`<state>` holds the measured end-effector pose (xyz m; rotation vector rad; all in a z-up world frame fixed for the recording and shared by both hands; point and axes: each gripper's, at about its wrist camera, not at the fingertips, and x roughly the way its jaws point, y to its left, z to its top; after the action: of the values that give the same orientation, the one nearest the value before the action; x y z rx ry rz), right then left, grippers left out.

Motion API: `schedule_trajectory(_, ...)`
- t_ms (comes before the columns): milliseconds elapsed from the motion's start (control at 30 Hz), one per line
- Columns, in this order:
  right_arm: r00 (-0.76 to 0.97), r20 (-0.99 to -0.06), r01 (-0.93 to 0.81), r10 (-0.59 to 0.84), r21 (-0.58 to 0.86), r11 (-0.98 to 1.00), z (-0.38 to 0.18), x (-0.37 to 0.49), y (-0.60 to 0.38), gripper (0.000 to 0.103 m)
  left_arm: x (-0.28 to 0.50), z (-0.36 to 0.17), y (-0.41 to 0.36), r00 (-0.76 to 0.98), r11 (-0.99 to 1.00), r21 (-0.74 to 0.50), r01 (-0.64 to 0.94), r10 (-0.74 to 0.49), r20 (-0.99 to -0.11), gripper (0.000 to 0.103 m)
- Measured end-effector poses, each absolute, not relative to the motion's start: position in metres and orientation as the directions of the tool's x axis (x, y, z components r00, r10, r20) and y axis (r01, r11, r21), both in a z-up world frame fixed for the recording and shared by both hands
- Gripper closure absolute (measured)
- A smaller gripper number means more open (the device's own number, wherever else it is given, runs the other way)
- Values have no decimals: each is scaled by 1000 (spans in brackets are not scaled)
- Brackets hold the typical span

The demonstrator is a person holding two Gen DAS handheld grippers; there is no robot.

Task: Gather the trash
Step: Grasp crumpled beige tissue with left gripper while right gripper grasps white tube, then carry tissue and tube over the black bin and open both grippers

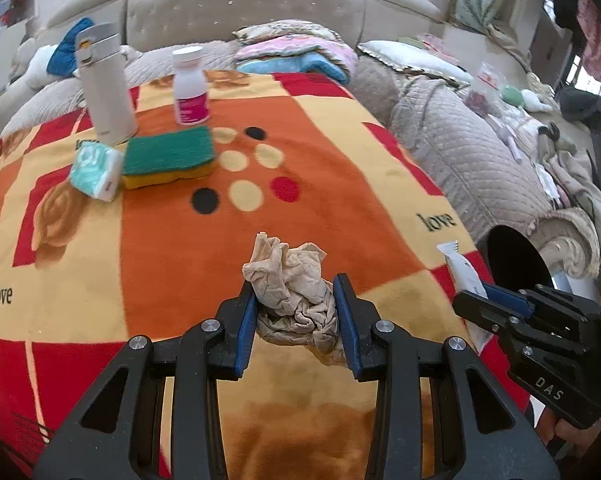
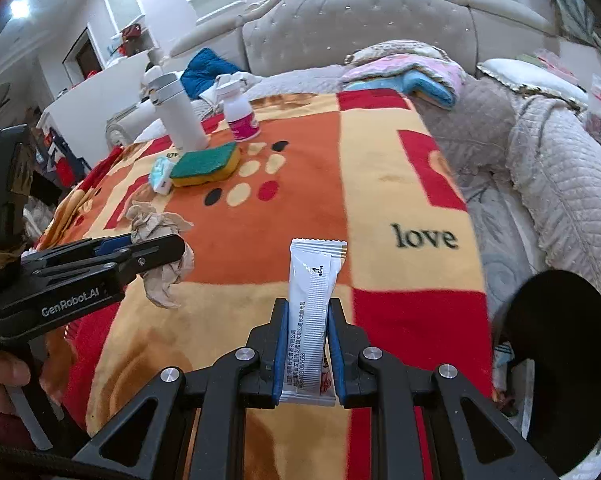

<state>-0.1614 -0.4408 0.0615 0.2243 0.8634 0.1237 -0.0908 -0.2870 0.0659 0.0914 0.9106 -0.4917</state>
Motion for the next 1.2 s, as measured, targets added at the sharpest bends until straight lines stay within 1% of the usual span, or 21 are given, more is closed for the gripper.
schedule_trajectory(200, 650, -738, 22, 179, 254, 967, 61, -175, -457, 85, -108, 67, -309, 500, 864, -120, 489, -390, -774, 69)
schedule_trajectory(800, 666, -734, 105, 136, 273, 956, 59, -202, -498, 85, -128, 68, -351, 473, 827, -105, 552, -415, -777, 69)
schedule_trajectory(1200, 665, -743, 188, 77, 266, 946, 57, -221, -535, 85, -136, 62, -388, 418, 786, -132, 603, -453, -787, 69)
